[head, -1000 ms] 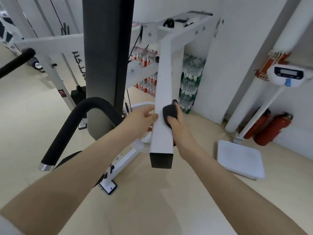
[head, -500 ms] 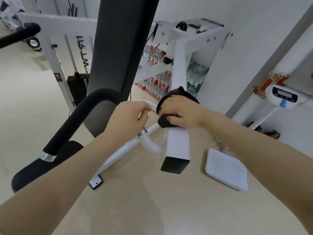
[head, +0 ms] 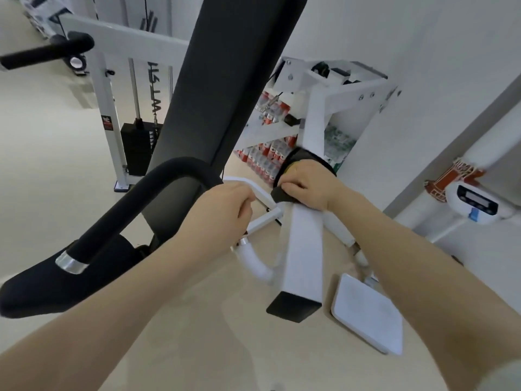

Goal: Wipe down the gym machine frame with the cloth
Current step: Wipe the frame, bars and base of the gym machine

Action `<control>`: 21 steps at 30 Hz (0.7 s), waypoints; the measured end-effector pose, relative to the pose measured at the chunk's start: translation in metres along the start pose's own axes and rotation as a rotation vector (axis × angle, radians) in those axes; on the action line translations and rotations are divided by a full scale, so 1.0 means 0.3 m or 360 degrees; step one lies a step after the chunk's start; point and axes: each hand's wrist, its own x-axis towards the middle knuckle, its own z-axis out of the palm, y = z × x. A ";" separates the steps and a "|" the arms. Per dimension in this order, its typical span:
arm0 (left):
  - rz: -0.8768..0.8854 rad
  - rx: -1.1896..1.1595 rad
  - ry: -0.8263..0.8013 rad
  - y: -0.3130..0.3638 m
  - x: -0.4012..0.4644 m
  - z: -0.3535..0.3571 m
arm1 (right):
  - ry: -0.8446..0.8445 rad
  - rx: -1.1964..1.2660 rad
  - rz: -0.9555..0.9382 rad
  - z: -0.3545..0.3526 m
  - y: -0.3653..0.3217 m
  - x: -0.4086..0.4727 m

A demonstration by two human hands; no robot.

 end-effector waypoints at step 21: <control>-0.0550 0.0248 -0.0555 0.253 0.340 0.134 | 0.0531 0.0374 -0.0371 0.079 0.348 0.070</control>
